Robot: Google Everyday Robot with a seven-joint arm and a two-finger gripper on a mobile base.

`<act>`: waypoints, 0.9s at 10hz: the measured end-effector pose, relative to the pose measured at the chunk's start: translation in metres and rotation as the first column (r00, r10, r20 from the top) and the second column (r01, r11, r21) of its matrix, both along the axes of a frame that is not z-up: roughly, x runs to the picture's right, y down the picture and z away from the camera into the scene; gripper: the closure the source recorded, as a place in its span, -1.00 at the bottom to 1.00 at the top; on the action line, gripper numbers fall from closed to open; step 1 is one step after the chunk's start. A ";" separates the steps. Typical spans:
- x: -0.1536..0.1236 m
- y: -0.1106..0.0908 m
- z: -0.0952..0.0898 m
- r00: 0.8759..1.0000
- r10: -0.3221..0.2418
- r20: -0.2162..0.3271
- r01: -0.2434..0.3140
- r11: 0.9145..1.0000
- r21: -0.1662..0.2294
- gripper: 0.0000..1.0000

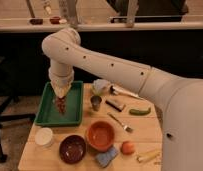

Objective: Place grapes in table surface

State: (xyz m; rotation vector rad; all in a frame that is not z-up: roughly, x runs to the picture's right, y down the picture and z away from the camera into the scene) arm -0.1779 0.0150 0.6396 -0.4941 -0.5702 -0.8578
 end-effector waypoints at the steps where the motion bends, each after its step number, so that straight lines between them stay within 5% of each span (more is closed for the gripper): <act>1: -0.001 0.000 0.000 1.000 -0.001 0.001 0.001 1.000 0.000 1.00; 6: 0.000 -0.001 0.000 1.000 0.002 0.000 -0.002 1.000 0.004 1.00; 9: 0.026 -0.013 -0.019 0.996 0.084 -0.029 -0.082 0.995 0.064 1.00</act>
